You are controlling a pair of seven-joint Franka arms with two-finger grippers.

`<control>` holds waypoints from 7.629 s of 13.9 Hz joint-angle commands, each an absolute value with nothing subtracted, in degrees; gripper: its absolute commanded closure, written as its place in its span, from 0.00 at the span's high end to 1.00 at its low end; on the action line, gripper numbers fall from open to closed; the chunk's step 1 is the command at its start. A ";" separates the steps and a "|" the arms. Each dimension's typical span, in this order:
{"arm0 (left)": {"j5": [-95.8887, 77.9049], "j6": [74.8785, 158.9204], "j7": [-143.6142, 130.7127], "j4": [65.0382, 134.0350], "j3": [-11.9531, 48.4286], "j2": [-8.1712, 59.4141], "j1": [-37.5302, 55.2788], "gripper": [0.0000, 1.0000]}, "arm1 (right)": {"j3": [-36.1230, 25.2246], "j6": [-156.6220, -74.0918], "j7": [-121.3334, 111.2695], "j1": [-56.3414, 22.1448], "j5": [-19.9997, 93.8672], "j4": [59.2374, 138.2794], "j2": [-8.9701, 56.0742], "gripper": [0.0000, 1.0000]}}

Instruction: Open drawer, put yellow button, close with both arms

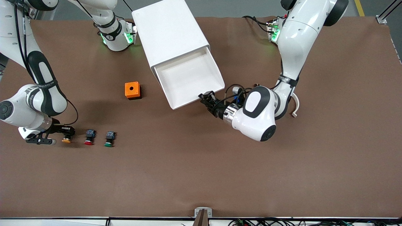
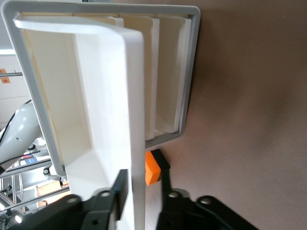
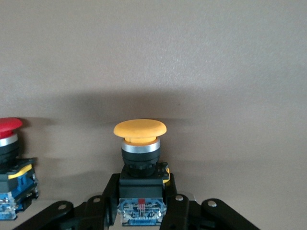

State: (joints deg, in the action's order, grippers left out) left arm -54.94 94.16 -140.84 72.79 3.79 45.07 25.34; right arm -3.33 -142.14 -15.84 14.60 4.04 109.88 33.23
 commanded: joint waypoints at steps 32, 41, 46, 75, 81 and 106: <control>-2.29 92.72 -44.38 69.35 3.60 29.44 10.28 1.00 | -2.11 -108.52 97.90 -45.43 9.84 88.77 17.92 0.03; -2.20 92.55 -42.89 69.79 3.87 28.65 10.72 1.00 | -2.20 -113.29 100.81 -47.72 9.76 91.23 21.18 0.02; -2.20 92.64 -43.50 70.93 3.96 28.65 11.69 1.00 | -2.20 -112.94 100.72 -47.72 9.67 91.41 21.97 0.05; -3.08 111.53 -45.08 77.52 6.59 35.59 35.23 1.00 | -2.81 -99.12 3.46 -7.23 5.02 111.77 -9.48 1.00; -3.25 111.18 -48.42 77.87 6.77 36.73 42.35 1.00 | -2.72 -101.51 -6.33 -0.79 1.14 107.50 -8.53 1.00; -3.17 105.82 -53.70 78.75 14.59 35.43 41.51 1.00 | -2.55 -86.04 -5.71 0.00 -1.14 88.68 -2.37 1.00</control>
